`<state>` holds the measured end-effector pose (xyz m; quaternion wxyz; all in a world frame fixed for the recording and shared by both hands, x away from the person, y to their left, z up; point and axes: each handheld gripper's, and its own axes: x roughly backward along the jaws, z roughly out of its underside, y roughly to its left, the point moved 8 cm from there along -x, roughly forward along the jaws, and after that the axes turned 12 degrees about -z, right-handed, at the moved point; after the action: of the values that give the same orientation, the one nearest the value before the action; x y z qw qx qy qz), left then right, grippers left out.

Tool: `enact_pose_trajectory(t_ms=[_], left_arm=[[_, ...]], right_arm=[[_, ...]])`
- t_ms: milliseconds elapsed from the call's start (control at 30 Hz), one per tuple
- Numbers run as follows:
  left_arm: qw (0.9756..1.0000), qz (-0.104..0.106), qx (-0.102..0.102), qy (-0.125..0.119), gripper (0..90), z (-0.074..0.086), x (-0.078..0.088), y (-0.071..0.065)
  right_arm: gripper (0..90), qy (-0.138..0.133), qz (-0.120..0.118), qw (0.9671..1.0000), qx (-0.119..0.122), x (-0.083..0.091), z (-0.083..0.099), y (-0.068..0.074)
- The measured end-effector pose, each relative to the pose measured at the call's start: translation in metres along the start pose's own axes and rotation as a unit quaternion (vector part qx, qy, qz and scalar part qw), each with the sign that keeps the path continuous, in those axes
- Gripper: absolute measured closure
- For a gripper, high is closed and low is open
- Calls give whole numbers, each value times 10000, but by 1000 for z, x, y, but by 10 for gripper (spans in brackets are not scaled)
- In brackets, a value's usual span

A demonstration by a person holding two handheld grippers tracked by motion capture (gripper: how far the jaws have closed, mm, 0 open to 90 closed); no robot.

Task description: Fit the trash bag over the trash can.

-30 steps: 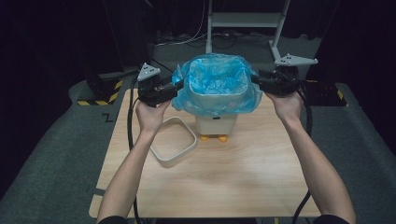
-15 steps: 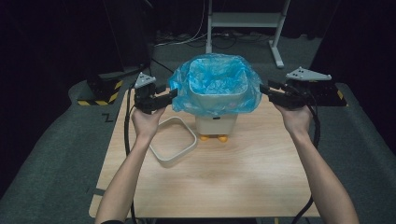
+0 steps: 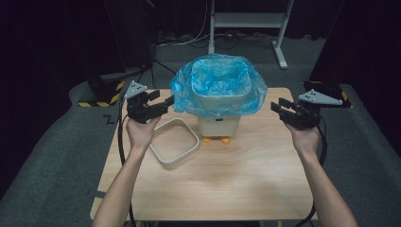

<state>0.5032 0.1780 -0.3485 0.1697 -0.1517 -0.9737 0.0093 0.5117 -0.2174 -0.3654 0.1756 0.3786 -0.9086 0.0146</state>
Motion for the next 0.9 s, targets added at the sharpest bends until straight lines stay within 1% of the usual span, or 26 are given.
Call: enact_pose_trajectory(t_ms=[100,167,200,300,367,400,467,533,633,700,800,900], left_arm=[[10000,-18,44,47,337,10,0,5],[10000,-8,82,28,335,13,1,7],[10000,8,90,-11,334,14,2,7],[9999,79,17,-76,325,13,6,5],[9997,137,63,-173,321,11,9,4],[9996,167,45,-225,319,9,12,3],[9995,205,39,-254,312,9,13,2],[9995,168,-17,-266,308,12,14,2],[9996,182,15,-228,306,19,13,3],[9996,180,58,-229,306,23,14,5],[9995,172,82,-236,303,28,17,8],[9998,83,19,-195,308,34,17,11]], right_arm=[[593,10,65,9999,-99,-1,16,-5],[592,34,84,9998,-187,-2,25,-8],[592,48,91,9997,-218,-3,30,-10],[591,77,92,9995,-306,-6,41,-13],[591,85,78,9993,-352,-6,47,-14],[591,87,76,9993,-364,-7,48,-14],[591,99,73,9992,-381,-8,53,-15],[592,124,71,9991,-396,-9,58,-15],[592,126,83,9990,-416,-10,64,-17],[591,132,101,9987,-472,-11,70,-18],[589,178,142,9986,-478,-13,76,-19],[586,240,183,9984,-475,-16,83,-19]])
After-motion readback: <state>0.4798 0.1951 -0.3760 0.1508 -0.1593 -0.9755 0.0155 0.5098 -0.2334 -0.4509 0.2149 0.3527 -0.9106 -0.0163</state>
